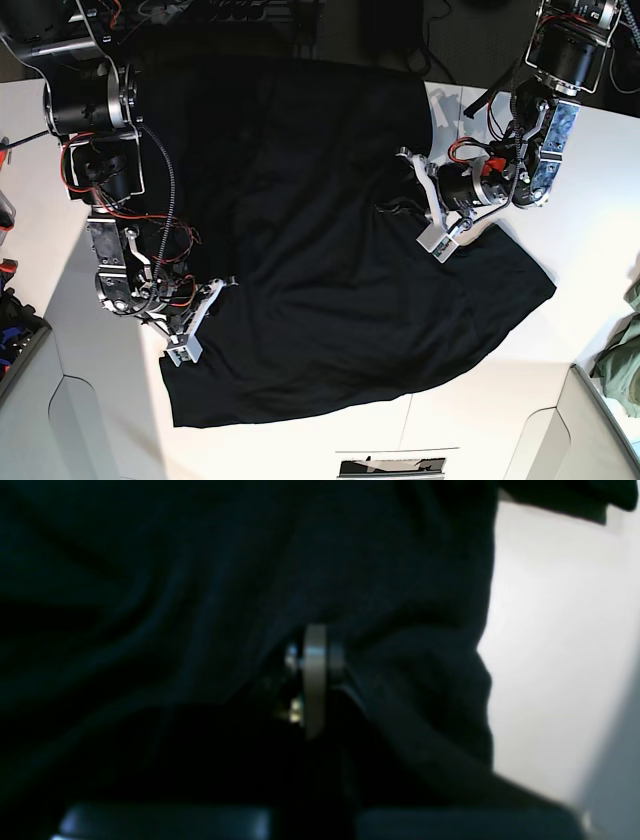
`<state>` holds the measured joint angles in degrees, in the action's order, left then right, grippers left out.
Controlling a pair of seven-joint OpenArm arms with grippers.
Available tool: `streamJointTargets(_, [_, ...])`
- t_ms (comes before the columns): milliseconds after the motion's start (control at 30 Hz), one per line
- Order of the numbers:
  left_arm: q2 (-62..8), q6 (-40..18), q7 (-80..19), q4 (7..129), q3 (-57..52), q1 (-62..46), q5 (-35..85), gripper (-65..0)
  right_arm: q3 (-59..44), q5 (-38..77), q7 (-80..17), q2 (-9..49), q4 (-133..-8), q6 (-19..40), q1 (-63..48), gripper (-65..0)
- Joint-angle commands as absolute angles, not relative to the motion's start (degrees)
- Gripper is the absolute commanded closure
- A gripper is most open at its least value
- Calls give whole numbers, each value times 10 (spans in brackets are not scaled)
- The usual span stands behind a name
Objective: Layout the t-shirt on the table in an organized manner, then fold the t-shirt properly
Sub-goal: 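Grasp the shirt hem corners with both grippers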
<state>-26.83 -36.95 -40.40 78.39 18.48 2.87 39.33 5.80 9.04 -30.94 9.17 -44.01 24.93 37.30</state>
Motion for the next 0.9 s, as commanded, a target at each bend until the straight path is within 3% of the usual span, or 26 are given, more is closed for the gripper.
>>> streamJointTargets(0, [-277, -342, -454, 779, 188, 31, 320, 0, 57, 90, -304, 109, -447, 248, 392, 0])
streamJointTargets(133, [-301, -309, -437, 778, 188, 49, 290, 0, 57, 95, -316, 146, -447, 249, 392, 0])
streamJointTargets(367, [-360, -307, -418, 776, 187, 86, 287, 0, 57, 167, -349, 187, -447, 262, 379, 0])
streamJointTargets(700, [-359, -307, -389, 733, 187, 159, 269, 0, 57, 248, -397, 197, -450, 288, 343, 0])
streamJointTargets(867, [-315, -327, -375, 666, 187, 229, 269, 0, 56, 281, -408, 197, -475, 300, 306, 0])
